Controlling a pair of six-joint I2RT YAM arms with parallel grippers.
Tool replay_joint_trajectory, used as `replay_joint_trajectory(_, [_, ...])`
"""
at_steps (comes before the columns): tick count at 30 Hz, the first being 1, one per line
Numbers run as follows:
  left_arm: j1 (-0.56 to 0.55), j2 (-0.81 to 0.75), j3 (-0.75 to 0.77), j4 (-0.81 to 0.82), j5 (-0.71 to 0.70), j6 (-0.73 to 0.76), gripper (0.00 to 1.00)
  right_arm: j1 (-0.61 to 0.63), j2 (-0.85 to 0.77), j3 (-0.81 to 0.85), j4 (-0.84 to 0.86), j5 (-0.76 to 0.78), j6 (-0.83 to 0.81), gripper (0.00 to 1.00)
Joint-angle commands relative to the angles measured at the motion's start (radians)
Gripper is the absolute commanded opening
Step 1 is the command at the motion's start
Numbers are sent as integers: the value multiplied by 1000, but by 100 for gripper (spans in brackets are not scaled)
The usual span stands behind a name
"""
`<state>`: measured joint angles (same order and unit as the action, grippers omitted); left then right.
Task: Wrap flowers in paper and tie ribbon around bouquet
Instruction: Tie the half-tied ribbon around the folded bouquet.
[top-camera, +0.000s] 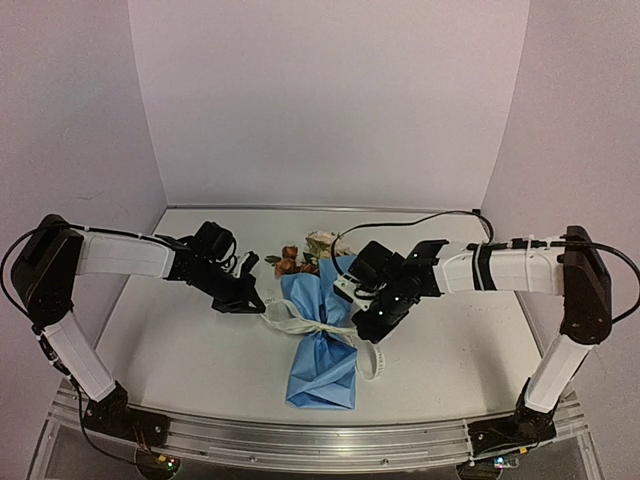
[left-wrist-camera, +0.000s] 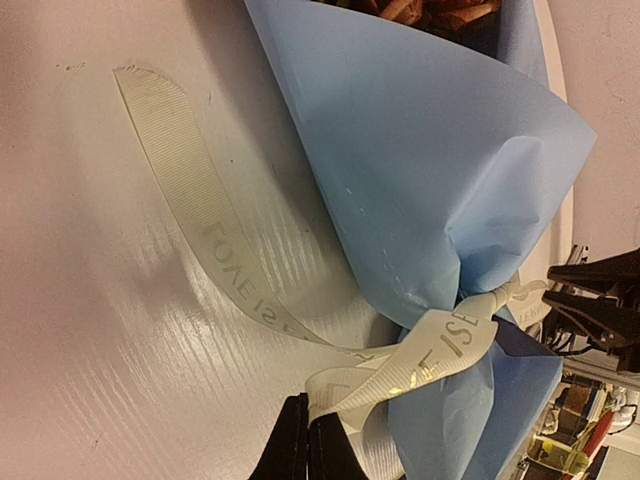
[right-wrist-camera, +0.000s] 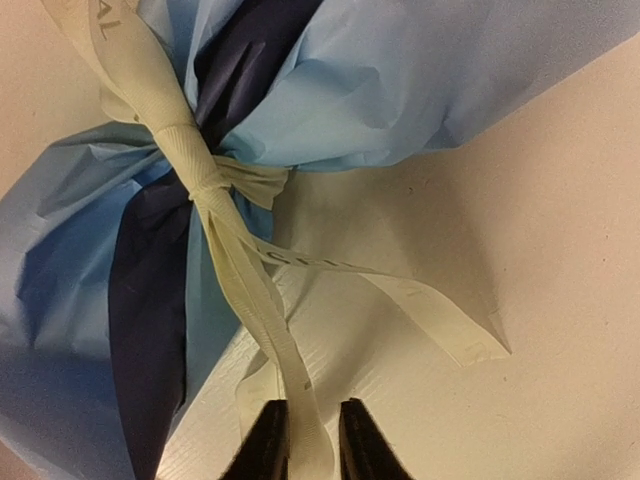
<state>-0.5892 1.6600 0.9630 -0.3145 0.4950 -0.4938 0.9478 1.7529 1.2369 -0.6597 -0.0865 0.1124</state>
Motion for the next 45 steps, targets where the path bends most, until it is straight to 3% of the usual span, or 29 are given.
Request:
replay_joint_trajectory(1, [4, -40, 34, -17, -28, 19, 0, 0, -12, 3, -1, 72, 22, 0])
replay_joint_trajectory(31, [42, -54, -5, -38, -78, 10, 0, 0, -134, -155, 9, 329, 223, 0])
replay_joint_trajectory(45, [114, -40, -52, -59, -123, -19, 0, 1, -149, -192, 8, 334, 248, 0])
